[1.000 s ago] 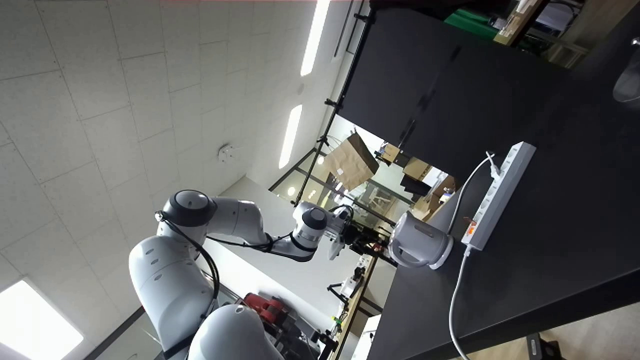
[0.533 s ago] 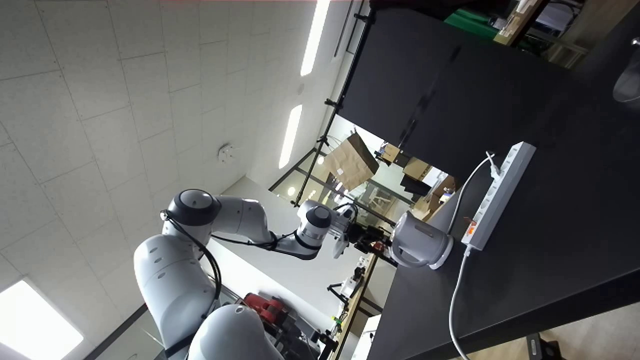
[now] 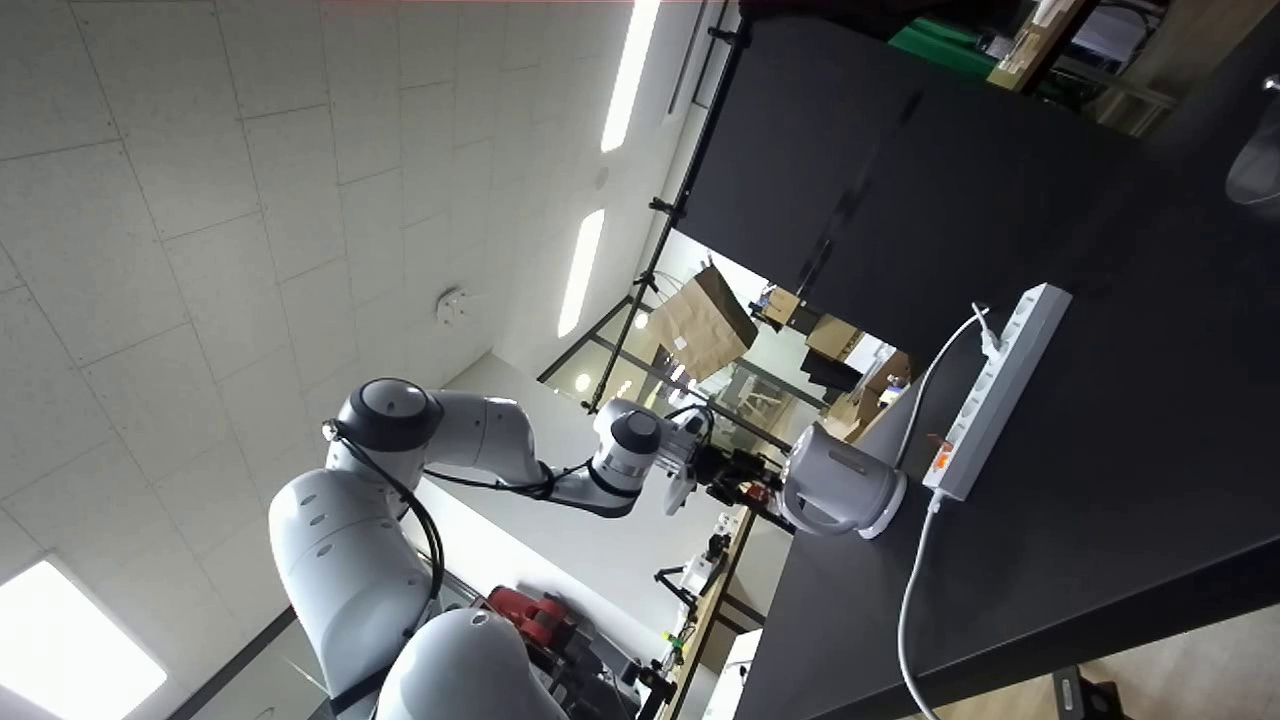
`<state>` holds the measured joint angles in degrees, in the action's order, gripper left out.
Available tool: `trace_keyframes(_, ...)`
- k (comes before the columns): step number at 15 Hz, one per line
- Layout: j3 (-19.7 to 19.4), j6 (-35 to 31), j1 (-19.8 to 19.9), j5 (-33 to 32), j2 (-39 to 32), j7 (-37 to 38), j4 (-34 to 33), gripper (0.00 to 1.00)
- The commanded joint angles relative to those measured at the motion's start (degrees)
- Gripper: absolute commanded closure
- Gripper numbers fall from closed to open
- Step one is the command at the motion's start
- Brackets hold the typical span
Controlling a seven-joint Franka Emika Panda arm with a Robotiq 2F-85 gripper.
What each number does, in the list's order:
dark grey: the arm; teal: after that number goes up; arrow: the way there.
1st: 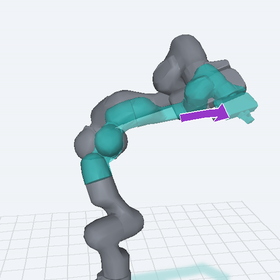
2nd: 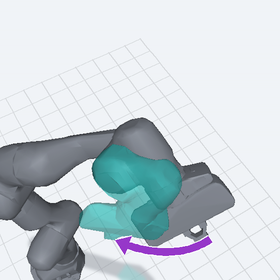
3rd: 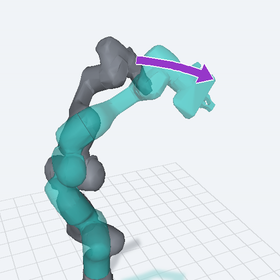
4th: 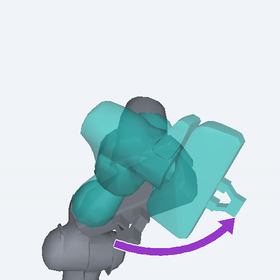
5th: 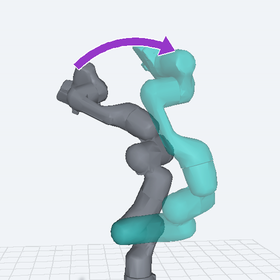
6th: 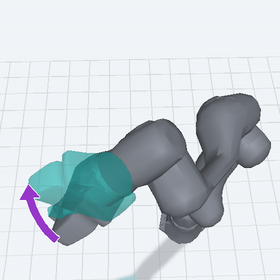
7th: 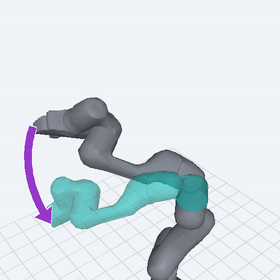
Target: Switch on the electric kettle
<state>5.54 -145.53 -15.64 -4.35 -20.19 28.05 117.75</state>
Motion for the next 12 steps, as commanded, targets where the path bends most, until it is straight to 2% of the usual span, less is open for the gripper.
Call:
trace_keyframes(1, -0.2, 1.4, -0.8, 0.5, 0.1, -0.7, -1.5, 0.0)
trace_keyframes(12, 0.4, 1.7, -1.6, 0.8, 0.1, -1.9, -2.1, 0.0)
